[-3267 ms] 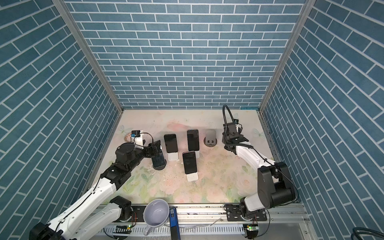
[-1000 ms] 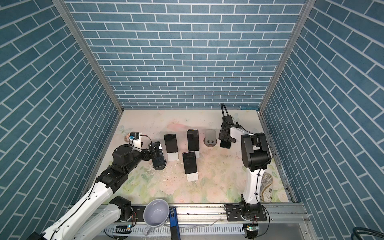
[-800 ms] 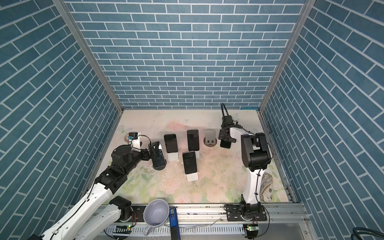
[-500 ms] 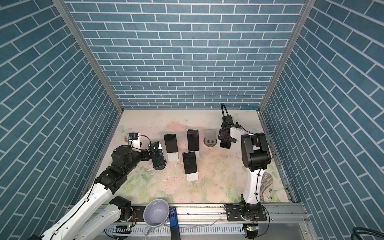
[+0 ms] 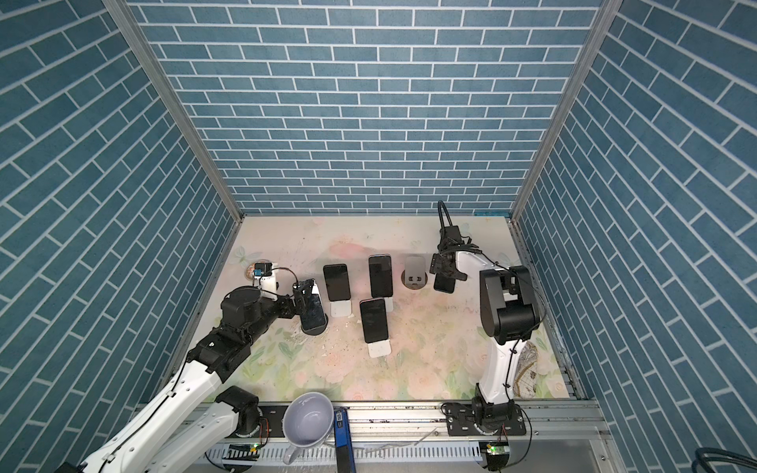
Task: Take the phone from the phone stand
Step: 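Lower the held phone onto the table beside the stand and open right gripper, then grasp the grey upright plate of the empty stand with the right gripper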
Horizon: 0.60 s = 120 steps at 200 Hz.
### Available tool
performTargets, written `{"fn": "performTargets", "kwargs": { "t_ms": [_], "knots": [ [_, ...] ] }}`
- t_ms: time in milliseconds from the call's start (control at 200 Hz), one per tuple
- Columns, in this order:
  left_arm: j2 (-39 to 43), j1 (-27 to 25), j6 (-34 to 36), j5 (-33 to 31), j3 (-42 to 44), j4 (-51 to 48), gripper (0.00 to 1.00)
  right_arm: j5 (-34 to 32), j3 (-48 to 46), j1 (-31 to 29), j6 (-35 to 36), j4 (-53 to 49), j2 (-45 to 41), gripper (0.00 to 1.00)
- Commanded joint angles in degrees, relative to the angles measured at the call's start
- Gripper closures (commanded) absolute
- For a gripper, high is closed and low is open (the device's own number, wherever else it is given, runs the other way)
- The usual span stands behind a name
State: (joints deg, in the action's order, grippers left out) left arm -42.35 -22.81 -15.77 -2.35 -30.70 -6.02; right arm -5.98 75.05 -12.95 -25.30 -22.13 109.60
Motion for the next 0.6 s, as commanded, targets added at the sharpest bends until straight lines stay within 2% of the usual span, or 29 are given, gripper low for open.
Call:
{"fn": "performTargets", "kwargs": {
  "t_ms": [0, 235, 410, 595],
  "knots": [
    [0.1, -0.3, 0.7, -0.1, 0.1, -0.7, 0.00, -0.4, -1.6, 0.1, -1.6, -1.8, -6.2, 0.18],
    [0.0, -0.3, 0.7, 0.3, 0.1, -0.4, 0.00, -1.7, -3.3, 0.1, -1.5, -3.1, -15.1, 0.18],
    [-0.1, -0.3, 0.8, 0.6, -0.3, -0.4, 0.00, -0.2, -5.3, -0.4, -1.6, -4.1, -19.8, 0.18],
    [-0.4, -0.3, 0.0, 0.5, -1.6, -2.7, 0.00, 0.3, -8.0, -3.2, -2.5, -5.1, -23.4, 0.18]
  ]
}}
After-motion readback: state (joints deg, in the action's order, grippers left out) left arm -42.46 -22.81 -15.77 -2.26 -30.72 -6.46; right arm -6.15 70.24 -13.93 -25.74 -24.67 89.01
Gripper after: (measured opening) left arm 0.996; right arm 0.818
